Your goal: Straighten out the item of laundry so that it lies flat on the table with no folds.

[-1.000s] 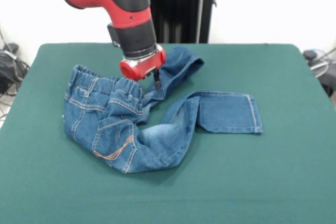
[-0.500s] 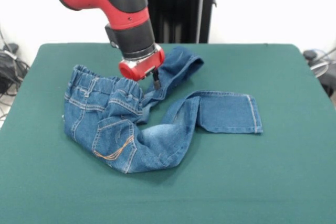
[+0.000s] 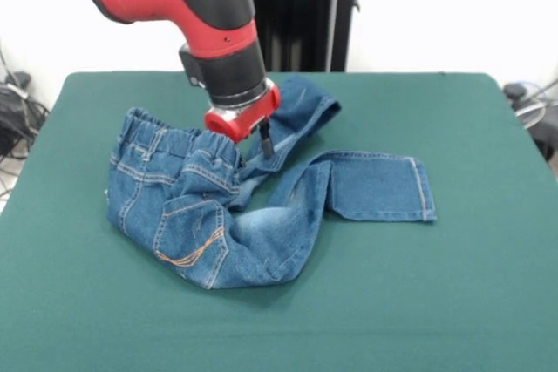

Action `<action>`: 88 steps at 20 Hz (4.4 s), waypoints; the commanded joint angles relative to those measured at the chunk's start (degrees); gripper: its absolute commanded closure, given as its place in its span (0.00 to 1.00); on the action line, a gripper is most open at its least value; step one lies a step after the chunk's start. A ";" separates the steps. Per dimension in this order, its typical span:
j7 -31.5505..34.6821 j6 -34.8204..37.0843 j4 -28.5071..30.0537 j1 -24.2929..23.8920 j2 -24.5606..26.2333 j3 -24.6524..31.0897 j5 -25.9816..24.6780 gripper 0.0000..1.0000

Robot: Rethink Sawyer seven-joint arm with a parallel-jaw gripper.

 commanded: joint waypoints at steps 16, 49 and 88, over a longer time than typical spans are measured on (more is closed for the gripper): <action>11.09 14.14 -12.80 4.91 -4.11 1.46 2.21 0.00; 10.23 19.27 -14.41 3.75 -8.01 1.42 -0.09 0.00; 8.74 19.98 -17.21 4.34 -7.57 1.71 -1.10 0.00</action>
